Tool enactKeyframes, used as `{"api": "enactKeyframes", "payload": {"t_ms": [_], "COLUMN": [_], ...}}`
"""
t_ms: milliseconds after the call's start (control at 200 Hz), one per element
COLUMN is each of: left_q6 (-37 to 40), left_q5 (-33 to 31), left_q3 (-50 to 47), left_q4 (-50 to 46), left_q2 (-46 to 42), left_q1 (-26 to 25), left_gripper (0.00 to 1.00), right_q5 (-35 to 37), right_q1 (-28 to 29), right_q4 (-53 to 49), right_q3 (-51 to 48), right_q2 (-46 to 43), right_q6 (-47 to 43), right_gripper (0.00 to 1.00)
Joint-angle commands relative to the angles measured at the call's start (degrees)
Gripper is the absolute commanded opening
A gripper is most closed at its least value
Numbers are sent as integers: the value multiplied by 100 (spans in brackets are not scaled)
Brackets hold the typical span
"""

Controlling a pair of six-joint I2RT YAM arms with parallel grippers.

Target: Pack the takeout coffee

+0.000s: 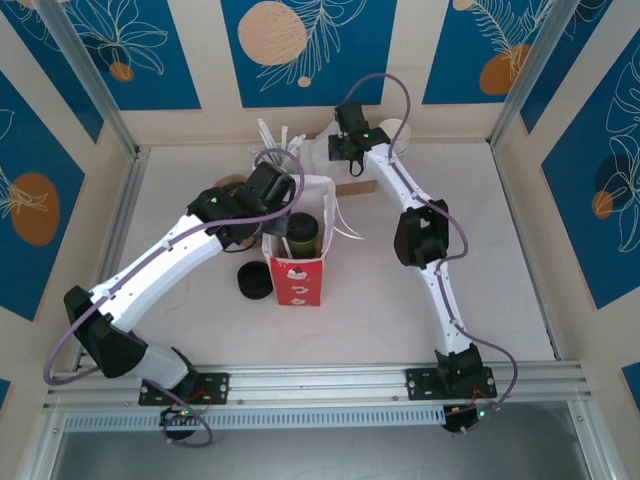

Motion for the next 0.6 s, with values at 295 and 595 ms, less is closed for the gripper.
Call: {"api": "enactKeyframes", "payload": {"t_ms": [295, 595], "left_q6": [-58, -127], "left_q5": [135, 223], "left_q3": [103, 77], "left_q4": [87, 148], "left_q2": [61, -26], "left_q1": [50, 51], "left_gripper": [5, 7], "right_q5": [-677, -1482], "right_q1": [223, 334], "right_q4": [-642, -1013], "right_q3": [320, 454], "right_q2": [-1643, -2369], "right_q6": [94, 731], "right_gripper": [0, 0]}}
